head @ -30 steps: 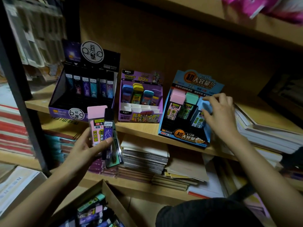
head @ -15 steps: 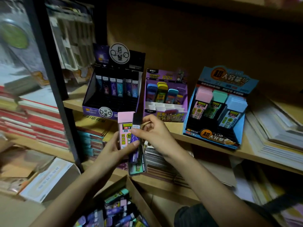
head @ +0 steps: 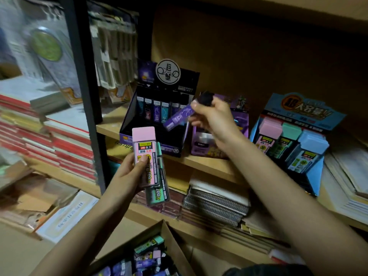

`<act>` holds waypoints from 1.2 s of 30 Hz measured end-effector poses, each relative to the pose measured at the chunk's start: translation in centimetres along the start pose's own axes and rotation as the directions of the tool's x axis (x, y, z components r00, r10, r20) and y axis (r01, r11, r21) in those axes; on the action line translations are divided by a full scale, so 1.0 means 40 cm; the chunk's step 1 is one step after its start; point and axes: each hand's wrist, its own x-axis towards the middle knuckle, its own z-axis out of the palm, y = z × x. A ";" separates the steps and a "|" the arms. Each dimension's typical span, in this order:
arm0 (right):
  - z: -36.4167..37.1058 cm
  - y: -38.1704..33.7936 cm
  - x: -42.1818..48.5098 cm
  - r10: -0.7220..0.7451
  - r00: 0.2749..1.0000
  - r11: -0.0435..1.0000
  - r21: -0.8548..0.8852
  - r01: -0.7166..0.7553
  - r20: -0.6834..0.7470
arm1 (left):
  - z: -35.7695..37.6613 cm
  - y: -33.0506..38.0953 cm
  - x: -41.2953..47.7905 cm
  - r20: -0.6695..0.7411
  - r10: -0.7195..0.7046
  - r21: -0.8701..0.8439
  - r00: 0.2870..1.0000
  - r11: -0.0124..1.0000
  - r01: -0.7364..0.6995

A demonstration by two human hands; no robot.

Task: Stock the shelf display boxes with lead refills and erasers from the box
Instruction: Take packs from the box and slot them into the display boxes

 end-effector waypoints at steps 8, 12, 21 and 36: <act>0.059 -0.027 0.206 -0.200 0.977 0.607 -0.773 0.182 0.073 | -0.089 0.012 0.009 -0.130 0.012 0.025 0.991 1.000 -0.009; 0.073 -0.015 0.217 -0.170 0.971 0.500 -0.835 0.231 0.167 | -0.097 0.006 0.014 -0.148 0.002 0.033 0.989 0.999 0.003; 0.084 0.012 0.224 -0.144 0.978 0.564 -0.799 0.208 0.153 | -0.092 -0.004 0.015 -0.079 0.014 0.043 0.997 0.999 -0.011; 0.073 0.014 0.225 -0.359 0.923 0.517 -0.793 0.321 0.139 | -0.093 -0.012 0.023 -0.079 -0.009 0.005 0.997 1.000 0.009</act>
